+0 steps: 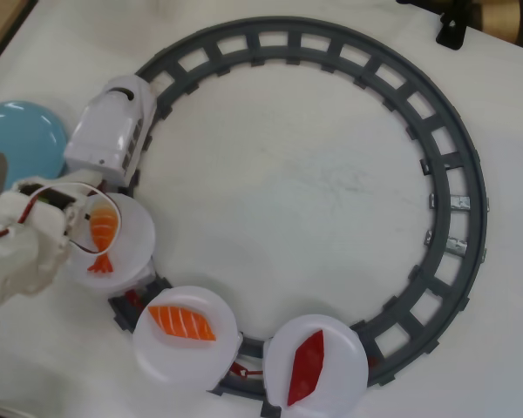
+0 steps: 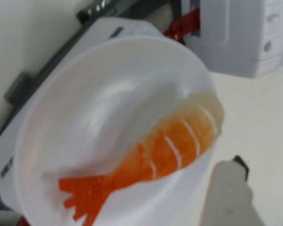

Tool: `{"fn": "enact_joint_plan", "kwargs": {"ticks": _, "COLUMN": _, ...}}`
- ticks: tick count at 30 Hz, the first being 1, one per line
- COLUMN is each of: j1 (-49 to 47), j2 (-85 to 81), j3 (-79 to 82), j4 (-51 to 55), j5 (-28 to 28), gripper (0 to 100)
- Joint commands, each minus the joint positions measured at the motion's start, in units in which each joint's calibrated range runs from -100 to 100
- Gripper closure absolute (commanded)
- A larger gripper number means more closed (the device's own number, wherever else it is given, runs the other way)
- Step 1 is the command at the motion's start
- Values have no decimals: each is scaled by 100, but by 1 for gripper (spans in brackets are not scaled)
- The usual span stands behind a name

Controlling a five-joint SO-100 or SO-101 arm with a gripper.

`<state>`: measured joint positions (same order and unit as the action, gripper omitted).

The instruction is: Pick up the sushi from the Shinkansen and put it on the blue dish

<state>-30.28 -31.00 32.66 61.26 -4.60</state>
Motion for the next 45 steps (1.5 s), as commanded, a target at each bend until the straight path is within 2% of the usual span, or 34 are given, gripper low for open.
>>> {"fn": "enact_joint_plan", "kwargs": {"ticks": 1, "j1": 18, "j2": 2, "j3": -669, "j4": 248, "j5": -73, "gripper": 81}}
{"fn": "enact_joint_plan", "kwargs": {"ticks": 8, "j1": 255, "j2": -23, "j3": -796, "j4": 256, "j5": -47, "gripper": 81}}
{"fn": "enact_joint_plan", "kwargs": {"ticks": 19, "j1": 2579, "j2": -81, "j3": -904, "j4": 112, "j5": -42, "gripper": 81}}
{"fn": "enact_joint_plan", "kwargs": {"ticks": 24, "j1": 3222, "j2": -90, "j3": -904, "j4": 851, "j5": -42, "gripper": 81}}
{"fn": "enact_joint_plan", "kwargs": {"ticks": 31, "j1": 3169, "j2": -363, "j3": -985, "j4": 2074, "j5": -36, "gripper": 81}}
{"fn": "enact_joint_plan", "kwargs": {"ticks": 37, "j1": 2940, "j2": -1384, "j3": -850, "j4": 2048, "j5": -47, "gripper": 81}}
{"fn": "enact_joint_plan", "kwargs": {"ticks": 45, "j1": 1673, "j2": -1815, "j3": -759, "j4": 1853, "j5": -68, "gripper": 81}}
